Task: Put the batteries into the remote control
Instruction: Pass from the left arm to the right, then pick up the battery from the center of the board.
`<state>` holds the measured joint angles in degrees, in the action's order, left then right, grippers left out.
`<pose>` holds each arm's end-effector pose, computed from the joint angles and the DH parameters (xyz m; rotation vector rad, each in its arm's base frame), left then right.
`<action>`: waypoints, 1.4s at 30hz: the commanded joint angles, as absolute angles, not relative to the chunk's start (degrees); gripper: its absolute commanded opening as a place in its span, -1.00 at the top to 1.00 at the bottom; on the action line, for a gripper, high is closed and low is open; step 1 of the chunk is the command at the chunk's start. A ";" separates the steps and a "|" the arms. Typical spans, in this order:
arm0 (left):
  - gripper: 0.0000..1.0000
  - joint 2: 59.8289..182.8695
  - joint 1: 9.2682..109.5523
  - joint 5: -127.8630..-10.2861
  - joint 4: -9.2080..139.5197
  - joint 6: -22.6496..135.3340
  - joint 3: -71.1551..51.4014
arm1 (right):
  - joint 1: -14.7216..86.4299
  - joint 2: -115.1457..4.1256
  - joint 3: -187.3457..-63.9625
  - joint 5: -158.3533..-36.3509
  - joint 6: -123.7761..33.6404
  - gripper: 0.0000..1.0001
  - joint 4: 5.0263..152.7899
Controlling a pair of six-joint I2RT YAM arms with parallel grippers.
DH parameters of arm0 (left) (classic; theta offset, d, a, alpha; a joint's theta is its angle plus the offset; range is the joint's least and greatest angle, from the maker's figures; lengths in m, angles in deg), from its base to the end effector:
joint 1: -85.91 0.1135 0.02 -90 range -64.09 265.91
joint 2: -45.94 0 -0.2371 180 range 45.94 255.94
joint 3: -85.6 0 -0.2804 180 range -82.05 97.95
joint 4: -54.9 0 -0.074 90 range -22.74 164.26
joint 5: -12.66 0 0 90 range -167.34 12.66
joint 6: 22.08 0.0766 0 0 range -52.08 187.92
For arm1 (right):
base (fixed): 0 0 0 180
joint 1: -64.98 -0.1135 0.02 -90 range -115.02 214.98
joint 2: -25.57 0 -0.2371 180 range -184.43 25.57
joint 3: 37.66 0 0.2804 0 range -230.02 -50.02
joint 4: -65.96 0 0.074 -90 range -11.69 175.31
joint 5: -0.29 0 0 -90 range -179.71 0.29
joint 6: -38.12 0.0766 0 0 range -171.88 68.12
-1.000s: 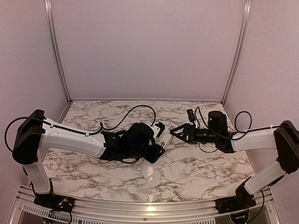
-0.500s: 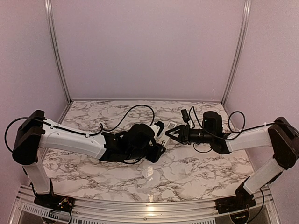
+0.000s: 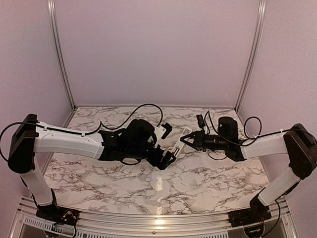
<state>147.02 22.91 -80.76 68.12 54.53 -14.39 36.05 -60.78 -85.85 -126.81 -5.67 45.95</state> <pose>0.2091 -0.4002 0.1606 0.9130 2.0602 -0.6834 0.2873 0.2116 0.1348 -0.1852 2.1062 1.4541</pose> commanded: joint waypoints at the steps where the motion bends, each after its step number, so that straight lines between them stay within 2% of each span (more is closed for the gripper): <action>1: -0.98 141.58 30.47 -73.95 79.10 68.26 -14.08 | 39.12 -59.07 -85.62 -128.69 -8.97 1.00 49.10; 3: -0.98 141.78 32.66 -75.29 85.39 75.03 -12.54 | 39.83 -58.56 -85.43 -129.64 -10.29 1.00 50.21; 6: -0.98 142.60 34.54 -80.22 87.15 82.97 -13.05 | 40.30 -58.21 -85.53 -130.65 -11.79 1.00 51.67; 14: -0.92 151.05 39.39 -69.04 95.45 99.58 -6.08 | 40.63 -58.01 -85.22 -132.26 -12.74 1.00 52.50; 20: -0.71 160.97 40.51 -68.66 104.54 106.55 3.13 | 40.89 -57.56 -84.96 -132.64 -13.01 1.00 52.74; 26: -0.45 165.02 41.67 -66.05 105.59 108.21 6.45 | 41.16 -57.60 -84.84 -133.20 -13.10 1.00 52.78; 37: -0.20 169.57 41.94 -65.77 105.56 111.99 10.85 | 41.49 -57.68 -84.65 -133.57 -13.22 1.00 52.74; 42: 0.11 170.61 42.17 -65.50 107.10 112.40 11.67 | 41.73 -57.77 -84.64 -133.65 -13.30 1.00 52.57</action>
<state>168.57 41.57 -66.77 104.43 111.21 9.98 40.99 -58.76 -84.96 -132.96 -12.68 52.71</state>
